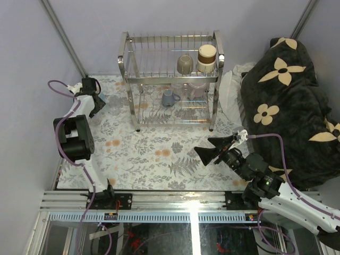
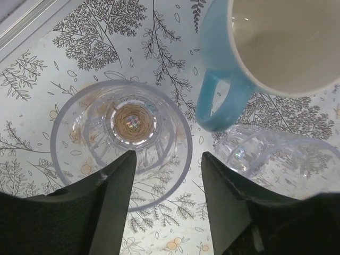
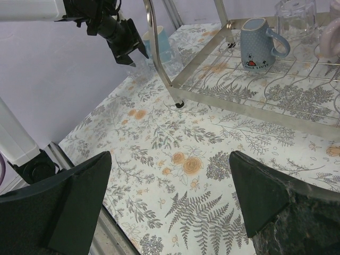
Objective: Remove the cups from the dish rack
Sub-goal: Place the cup at the center of the board, then move the cup to the dish rack.
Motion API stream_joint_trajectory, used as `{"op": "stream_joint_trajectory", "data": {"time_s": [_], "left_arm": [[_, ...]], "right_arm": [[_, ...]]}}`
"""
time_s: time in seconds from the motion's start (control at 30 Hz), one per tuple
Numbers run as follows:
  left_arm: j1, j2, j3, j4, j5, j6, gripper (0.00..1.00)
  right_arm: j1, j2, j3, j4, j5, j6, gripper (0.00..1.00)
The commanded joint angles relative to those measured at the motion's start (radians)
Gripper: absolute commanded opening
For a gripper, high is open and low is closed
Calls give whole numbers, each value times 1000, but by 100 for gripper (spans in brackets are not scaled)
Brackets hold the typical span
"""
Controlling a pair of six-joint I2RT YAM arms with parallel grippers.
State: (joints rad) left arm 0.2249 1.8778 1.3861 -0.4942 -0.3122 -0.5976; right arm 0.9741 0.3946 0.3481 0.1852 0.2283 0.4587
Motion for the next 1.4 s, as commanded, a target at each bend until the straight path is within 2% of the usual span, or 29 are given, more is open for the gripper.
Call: {"op": "stream_joint_trajectory", "data": {"time_s": [0.0,0.1,0.37,0.6,0.73,0.97,1.17,1.37], "left_arm": [[7,-87,30,-27,40,-37,54],[8,-156,9,-30,82,-70,59],[-23,-430,-169,9,240,-171,60],[-265,-778,-428,94,184,-234,63],[-366,-911,-541,109,191,-268,63],[-485,-1125,-665,68,141,-264,63],[-497,-1268,-752,35,151,-211,63],[-502,-1320,-764,14,178,-179,63]], "right_arm": [[2,-5,-6,59,39,-18,99],[2,-1,-9,60,54,-24,100],[2,30,-14,69,107,-36,99],[2,115,-4,89,205,-49,99],[2,212,39,98,229,-60,100],[2,466,155,217,166,-77,99],[2,808,353,283,171,-116,99],[2,1113,590,326,205,-195,98]]}}
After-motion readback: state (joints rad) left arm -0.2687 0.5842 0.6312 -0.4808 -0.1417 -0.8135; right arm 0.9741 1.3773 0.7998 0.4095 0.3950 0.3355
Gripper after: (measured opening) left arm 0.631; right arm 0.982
